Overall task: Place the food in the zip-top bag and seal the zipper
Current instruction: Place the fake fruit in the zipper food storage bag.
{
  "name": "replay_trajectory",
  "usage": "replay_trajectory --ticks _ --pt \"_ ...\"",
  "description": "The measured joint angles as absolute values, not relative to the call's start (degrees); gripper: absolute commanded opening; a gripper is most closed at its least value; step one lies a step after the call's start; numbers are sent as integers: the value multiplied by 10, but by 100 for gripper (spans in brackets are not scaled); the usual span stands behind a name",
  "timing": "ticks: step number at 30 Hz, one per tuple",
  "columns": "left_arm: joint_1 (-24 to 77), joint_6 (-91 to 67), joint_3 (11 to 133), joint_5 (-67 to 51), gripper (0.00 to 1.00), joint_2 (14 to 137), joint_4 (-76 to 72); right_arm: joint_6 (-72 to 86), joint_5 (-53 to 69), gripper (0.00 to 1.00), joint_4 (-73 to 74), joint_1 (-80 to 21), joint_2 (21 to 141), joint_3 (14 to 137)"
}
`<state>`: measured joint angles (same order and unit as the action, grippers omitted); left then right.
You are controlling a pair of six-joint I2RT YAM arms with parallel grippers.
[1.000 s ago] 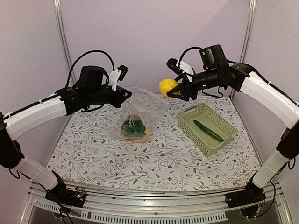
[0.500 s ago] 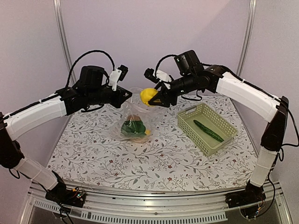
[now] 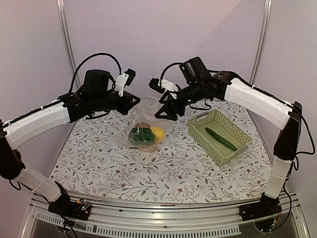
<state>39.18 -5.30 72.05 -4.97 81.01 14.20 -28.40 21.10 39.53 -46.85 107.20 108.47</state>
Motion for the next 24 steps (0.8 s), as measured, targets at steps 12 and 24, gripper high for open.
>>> replay_trajectory --ticks 12,24 --pt "393 -50 720 -55 0 810 143 -357 197 59 441 -521 1038 1061" --pt "394 -39 719 -61 36 806 144 -383 119 0 448 -533 1052 1062"
